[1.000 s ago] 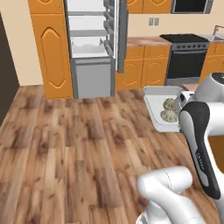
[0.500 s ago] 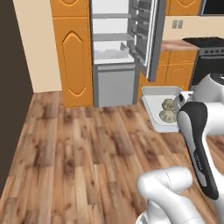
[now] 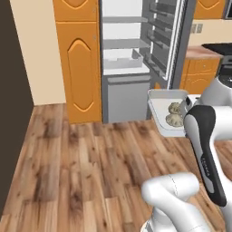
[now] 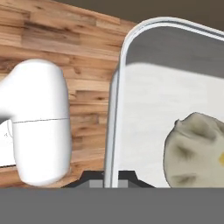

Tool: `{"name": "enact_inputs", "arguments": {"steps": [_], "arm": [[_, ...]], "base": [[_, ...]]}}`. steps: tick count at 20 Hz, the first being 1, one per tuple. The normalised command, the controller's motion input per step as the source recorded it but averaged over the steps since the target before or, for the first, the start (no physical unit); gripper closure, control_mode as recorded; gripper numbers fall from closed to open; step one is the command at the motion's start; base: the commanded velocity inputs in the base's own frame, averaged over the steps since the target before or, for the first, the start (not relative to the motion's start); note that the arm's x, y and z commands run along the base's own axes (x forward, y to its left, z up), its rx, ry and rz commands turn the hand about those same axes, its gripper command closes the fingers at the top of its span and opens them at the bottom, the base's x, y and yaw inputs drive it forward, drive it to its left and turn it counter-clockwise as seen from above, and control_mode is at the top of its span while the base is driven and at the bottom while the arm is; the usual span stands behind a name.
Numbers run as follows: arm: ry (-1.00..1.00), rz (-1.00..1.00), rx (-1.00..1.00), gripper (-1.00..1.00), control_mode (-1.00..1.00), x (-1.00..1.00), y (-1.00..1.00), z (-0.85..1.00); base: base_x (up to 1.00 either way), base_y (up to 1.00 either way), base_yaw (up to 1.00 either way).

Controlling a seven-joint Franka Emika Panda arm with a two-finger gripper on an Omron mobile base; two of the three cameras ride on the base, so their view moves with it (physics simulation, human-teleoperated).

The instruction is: Place two dumplings into each of the tupperware containers and then place the containers in the fridge.

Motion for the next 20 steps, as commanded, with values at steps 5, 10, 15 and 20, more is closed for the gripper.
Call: {"name": "enact_inputs", "arguments": {"steps": [5, 10, 15, 20], "arm": [[0.0, 0.0, 0.0, 1.0, 1.0, 0.0, 0.0, 0.0], [0.0, 0.0, 0.0, 1.0, 1.0, 0.0, 0.0, 0.0], [0.0, 0.0, 0.0, 1.0, 1.0, 0.0, 0.0, 0.0], [0.0, 0.0, 0.0, 1.0, 1.0, 0.0, 0.0, 0.0]], "base": [[1.0, -0.12, 0.0], [1.0, -0.34, 0.0], [1.0, -0.55, 0.0], [1.0, -0.52, 0.0]]}}
